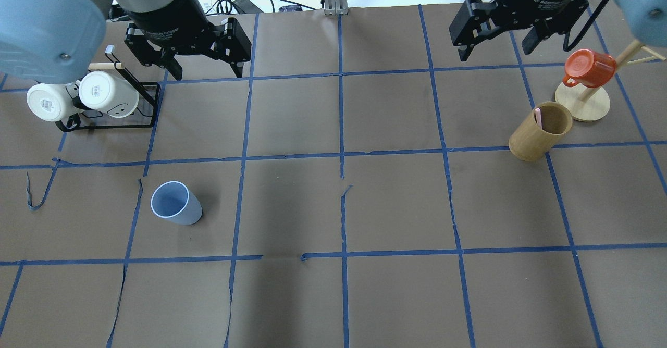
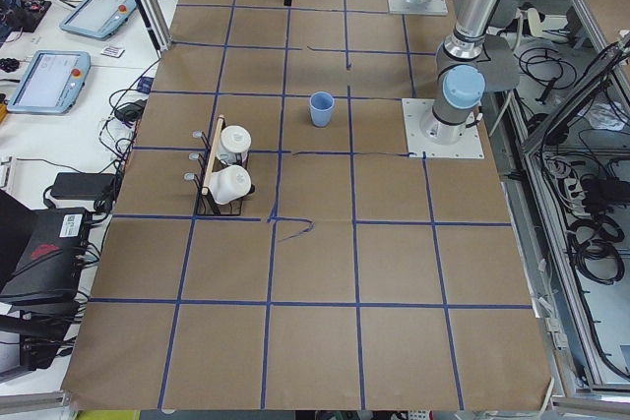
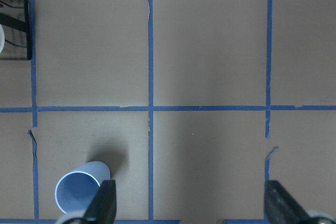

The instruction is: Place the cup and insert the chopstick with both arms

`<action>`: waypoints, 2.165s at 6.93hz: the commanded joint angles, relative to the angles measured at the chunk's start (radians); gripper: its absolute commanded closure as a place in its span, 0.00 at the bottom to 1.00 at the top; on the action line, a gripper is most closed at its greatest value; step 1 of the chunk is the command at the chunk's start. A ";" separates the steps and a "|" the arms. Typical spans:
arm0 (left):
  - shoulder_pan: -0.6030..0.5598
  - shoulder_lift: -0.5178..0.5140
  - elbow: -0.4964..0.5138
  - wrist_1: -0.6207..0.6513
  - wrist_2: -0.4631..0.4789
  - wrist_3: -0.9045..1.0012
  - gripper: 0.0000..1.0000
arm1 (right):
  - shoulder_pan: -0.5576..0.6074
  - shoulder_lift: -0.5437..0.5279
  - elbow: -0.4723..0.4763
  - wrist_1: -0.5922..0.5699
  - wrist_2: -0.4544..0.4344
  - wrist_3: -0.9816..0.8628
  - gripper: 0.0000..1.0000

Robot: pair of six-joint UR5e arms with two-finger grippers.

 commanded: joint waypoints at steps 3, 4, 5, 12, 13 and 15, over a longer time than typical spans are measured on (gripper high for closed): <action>0.014 0.000 0.003 -0.006 -0.001 0.001 0.00 | -0.001 0.031 -0.030 -0.006 -0.013 -0.030 0.00; 0.012 0.001 0.001 -0.006 0.000 0.001 0.00 | 0.002 0.062 -0.037 0.004 -0.017 -0.030 0.00; 0.014 0.001 -0.002 -0.006 0.000 0.001 0.00 | 0.004 0.073 -0.027 0.015 -0.025 -0.031 0.00; 0.162 -0.017 -0.383 0.122 0.018 0.130 0.00 | -0.074 0.114 0.102 -0.083 -0.025 0.061 0.00; 0.193 -0.029 -0.469 0.215 0.023 0.177 0.00 | -0.139 0.116 0.139 -0.079 -0.037 0.041 0.00; 0.207 -0.036 -0.555 0.262 0.035 0.199 0.00 | -0.148 0.133 0.148 -0.062 -0.318 -0.002 0.00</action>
